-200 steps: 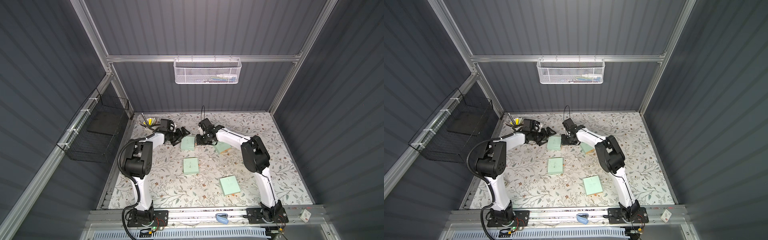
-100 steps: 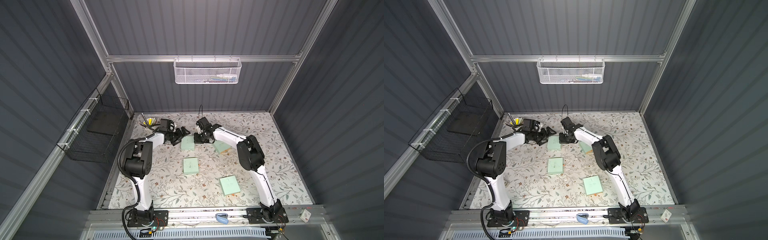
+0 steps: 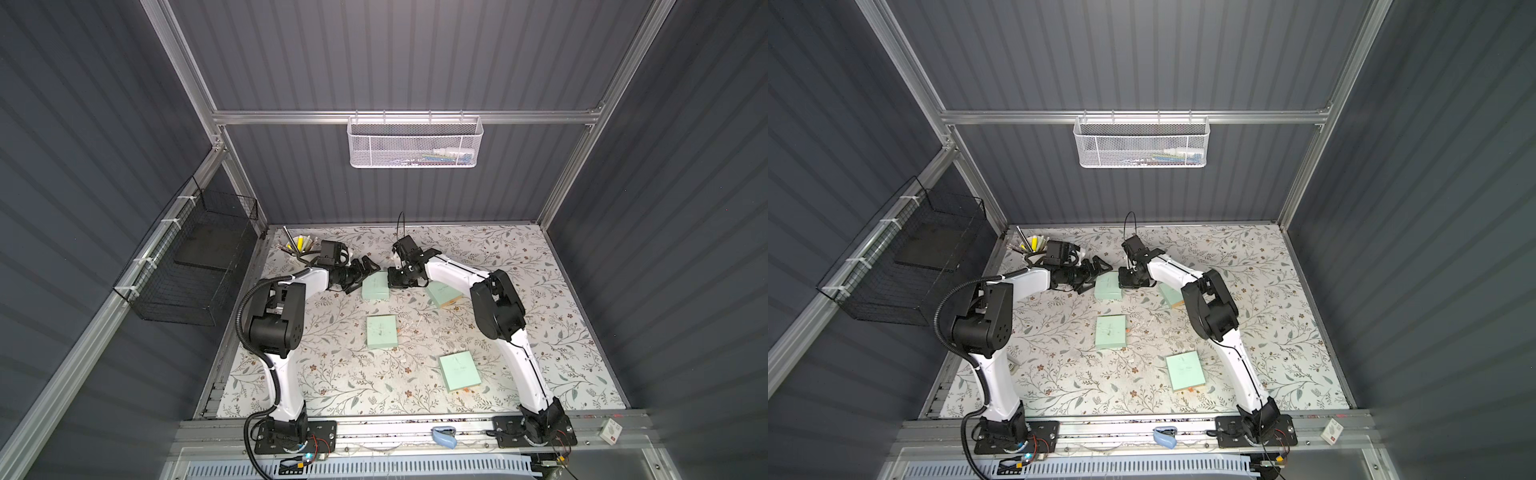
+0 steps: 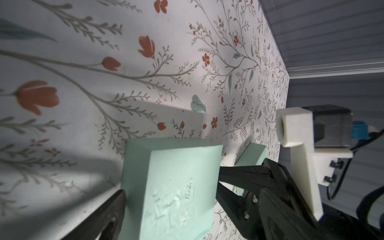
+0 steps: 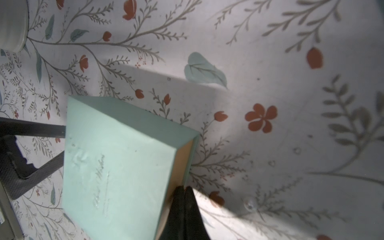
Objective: Take out the earrings from the drawer-style jewelry box
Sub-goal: Close the drawer of the jewelry box.
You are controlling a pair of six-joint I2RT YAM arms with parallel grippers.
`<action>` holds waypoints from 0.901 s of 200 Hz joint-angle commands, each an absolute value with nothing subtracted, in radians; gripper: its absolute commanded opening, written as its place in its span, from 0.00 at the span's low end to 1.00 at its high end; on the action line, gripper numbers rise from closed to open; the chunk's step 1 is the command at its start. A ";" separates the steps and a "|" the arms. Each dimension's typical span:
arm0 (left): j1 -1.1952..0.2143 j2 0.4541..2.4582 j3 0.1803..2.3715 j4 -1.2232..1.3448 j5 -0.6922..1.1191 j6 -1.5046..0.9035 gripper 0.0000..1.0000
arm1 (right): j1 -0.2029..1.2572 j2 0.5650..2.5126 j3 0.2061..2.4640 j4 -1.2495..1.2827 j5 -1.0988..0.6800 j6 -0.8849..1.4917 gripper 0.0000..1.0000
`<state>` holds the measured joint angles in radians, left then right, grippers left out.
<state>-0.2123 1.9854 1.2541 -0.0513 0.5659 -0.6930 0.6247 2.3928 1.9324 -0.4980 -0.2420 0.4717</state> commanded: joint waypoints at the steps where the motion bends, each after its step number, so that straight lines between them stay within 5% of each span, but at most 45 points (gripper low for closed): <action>1: -0.212 1.978 1.240 -0.042 0.596 -0.709 1.00 | 0.629 2.341 1.907 -0.495 -0.238 0.484 0.00; 180: -0.210 1.825 1.180 -0.081 0.475 -0.732 1.00 | 0.603 2.103 1.759 -0.478 -0.116 0.478 0.11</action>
